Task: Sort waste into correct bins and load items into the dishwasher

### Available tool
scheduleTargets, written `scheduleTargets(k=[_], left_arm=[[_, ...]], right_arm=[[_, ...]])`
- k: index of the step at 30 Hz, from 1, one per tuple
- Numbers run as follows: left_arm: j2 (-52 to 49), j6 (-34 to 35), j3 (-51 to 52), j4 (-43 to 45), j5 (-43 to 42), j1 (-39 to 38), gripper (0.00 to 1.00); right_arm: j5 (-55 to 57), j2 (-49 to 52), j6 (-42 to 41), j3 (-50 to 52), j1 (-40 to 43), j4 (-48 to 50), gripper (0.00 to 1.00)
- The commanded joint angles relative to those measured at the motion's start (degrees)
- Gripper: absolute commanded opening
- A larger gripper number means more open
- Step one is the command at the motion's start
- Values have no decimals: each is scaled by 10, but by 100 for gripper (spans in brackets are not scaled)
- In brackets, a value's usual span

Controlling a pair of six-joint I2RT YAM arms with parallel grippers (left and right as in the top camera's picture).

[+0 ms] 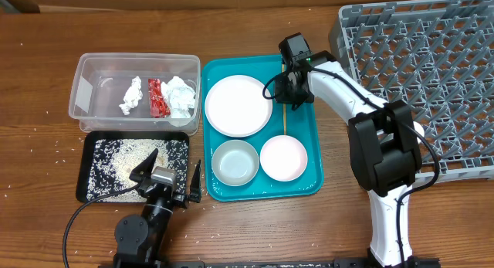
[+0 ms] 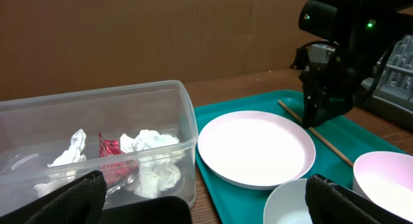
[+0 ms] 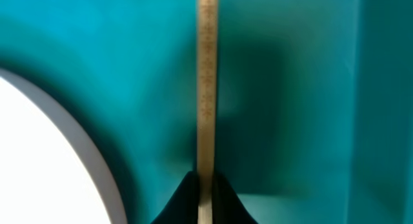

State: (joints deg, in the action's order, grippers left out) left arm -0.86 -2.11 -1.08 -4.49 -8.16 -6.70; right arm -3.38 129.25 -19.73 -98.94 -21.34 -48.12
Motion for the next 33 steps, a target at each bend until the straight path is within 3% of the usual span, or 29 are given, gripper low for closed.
scheduleTargets(k=[1, 11, 15, 21, 30, 33], left_arm=[[6, -9, 5, 3, 0, 3, 100], [6, -9, 5, 3, 0, 3, 100], [6, -9, 5, 3, 0, 3, 100], [6, -9, 5, 3, 0, 3, 100], [6, -9, 5, 3, 0, 3, 100], [6, -9, 5, 3, 0, 3, 100]], right_arm=[[23, -3, 0, -25, 12, -30, 4], [27, -121, 120, -122, 40, -137, 4], [113, -161, 129, -126, 70, -165, 4], [157, -152, 231, -122, 138, -195, 4], [153, -96, 271, -90, 168, -195, 4], [147, -101, 261, -95, 159, -200, 19]])
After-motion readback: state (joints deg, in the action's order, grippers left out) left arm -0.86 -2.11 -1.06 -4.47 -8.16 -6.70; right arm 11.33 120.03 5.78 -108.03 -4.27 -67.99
